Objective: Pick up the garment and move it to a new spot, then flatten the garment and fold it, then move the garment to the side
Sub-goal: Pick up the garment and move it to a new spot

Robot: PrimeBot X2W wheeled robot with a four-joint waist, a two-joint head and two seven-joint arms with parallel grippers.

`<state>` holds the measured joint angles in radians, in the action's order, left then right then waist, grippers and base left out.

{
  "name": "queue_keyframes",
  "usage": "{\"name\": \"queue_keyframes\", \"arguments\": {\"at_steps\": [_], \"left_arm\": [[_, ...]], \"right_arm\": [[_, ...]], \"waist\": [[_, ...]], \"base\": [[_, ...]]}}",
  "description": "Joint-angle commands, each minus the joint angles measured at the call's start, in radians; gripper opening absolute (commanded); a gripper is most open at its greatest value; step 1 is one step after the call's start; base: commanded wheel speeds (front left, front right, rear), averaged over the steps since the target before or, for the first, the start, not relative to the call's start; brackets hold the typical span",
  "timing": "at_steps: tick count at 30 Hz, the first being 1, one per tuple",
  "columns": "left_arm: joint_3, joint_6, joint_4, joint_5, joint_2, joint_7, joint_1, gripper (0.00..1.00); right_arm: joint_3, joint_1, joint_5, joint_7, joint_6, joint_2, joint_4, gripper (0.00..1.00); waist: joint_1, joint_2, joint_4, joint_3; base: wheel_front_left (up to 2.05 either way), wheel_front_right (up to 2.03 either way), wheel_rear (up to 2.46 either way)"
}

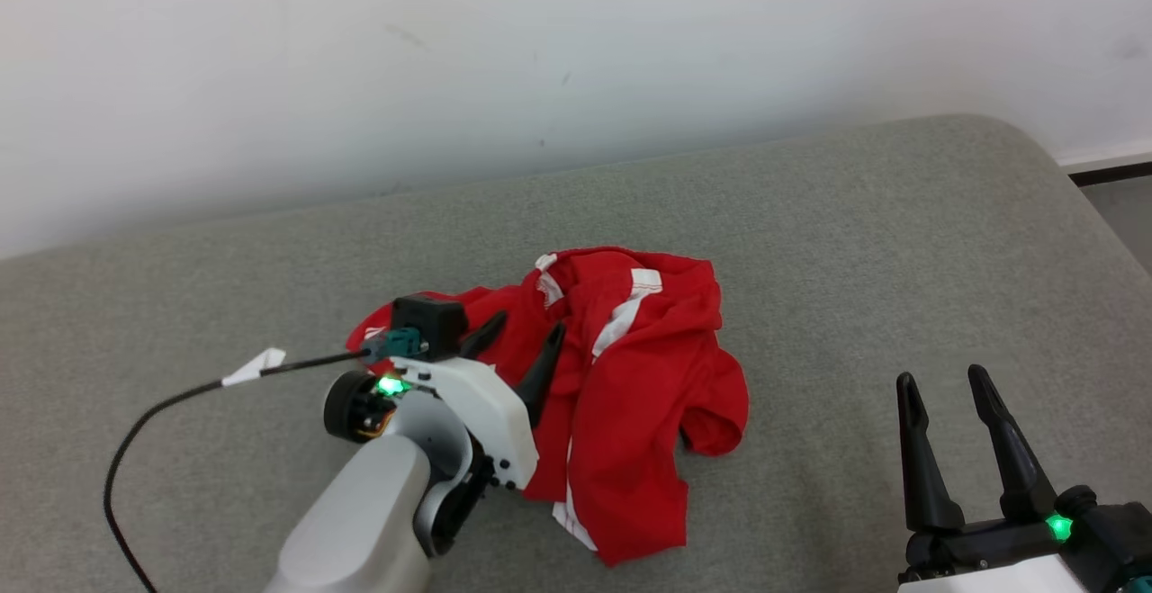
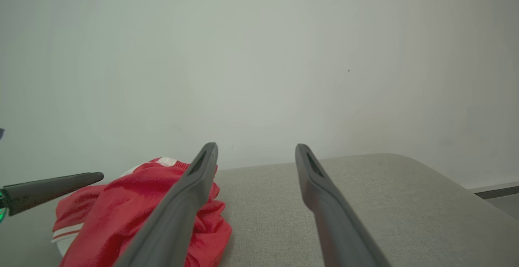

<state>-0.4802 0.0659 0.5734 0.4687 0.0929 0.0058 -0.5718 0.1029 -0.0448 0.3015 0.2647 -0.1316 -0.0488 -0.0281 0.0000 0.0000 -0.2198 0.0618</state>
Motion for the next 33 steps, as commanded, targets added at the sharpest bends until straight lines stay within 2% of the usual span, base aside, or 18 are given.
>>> {"name": "queue_keyframes", "arguments": {"at_steps": [1, 3, 9, 13, 16, 17, 18, 19, 27, 33], "left_arm": [[-0.005, 0.004, 0.028, 0.005, 0.0, 0.016, -0.03, 1.0], [-0.014, 0.0, 0.082, 0.003, -0.005, 0.048, -0.067, 1.0], [-0.03, -0.049, 0.229, -0.014, -0.017, 0.132, -0.168, 1.0], [-0.038, -0.066, 0.306, -0.024, -0.02, 0.147, -0.218, 1.0], [-0.044, -0.062, 0.349, -0.025, -0.024, 0.126, -0.245, 1.0], [-0.044, -0.06, 0.358, -0.026, -0.025, 0.116, -0.25, 0.41], [-0.044, -0.058, 0.366, -0.021, -0.027, 0.106, -0.255, 0.05], [-0.046, -0.054, 0.373, -0.019, -0.028, 0.094, -0.258, 0.0], [-0.074, -0.017, 0.391, 0.002, -0.037, 0.038, -0.273, 0.0], [-0.082, 0.005, 0.307, 0.037, -0.04, -0.026, -0.305, 0.0]], "right_arm": [[0.0, -0.016, 0.007, -0.001, 0.002, -0.003, 0.003, 1.0], [0.0, -0.015, 0.01, -0.001, 0.002, -0.003, 0.003, 1.0], [0.01, -0.011, 0.016, -0.001, 0.002, -0.003, 0.0, 1.0], [0.015, -0.024, 0.024, -0.001, 0.002, -0.003, -0.006, 1.0], [0.02, -0.029, 0.025, -0.001, 0.002, -0.003, -0.011, 1.0], [0.021, -0.03, 0.026, -0.001, 0.002, -0.003, -0.012, 1.0], [0.019, -0.029, 0.025, -0.001, 0.002, -0.003, -0.011, 1.0], [0.015, -0.027, 0.026, -0.001, 0.002, -0.003, -0.009, 1.0], [0.002, -0.005, 0.018, -0.001, 0.002, -0.003, -0.012, 1.0], [-0.014, 0.011, 0.011, -0.001, 0.002, -0.003, -0.012, 1.0]], "waist": [[0.0, 0.0, -0.023, 0.016], [0.0, 0.0, -0.037, 0.022], [0.0, 0.0, -0.063, 0.035], [0.0, 0.0, -0.077, 0.042], [0.0, 0.0, -0.084, 0.043], [0.0, 0.0, -0.086, 0.042], [0.0, 0.0, -0.087, 0.041], [0.0, 0.0, -0.087, 0.04], [0.0, 0.0, -0.055, 0.019], [0.0, 0.0, 0.0, -0.009]], "base": [[0.0, 0.0, 0.0], [0.0, 0.0, 0.0], [0.0, 0.0, 0.0], [0.0, 0.0, 0.0], [0.0, 0.0, 0.0], [0.0, 0.0, 0.0], [0.0, 0.0, 0.0], [0.0, 0.0, 0.0], [0.0, 0.0, 0.0], [0.0, 0.0, 0.0]]}}
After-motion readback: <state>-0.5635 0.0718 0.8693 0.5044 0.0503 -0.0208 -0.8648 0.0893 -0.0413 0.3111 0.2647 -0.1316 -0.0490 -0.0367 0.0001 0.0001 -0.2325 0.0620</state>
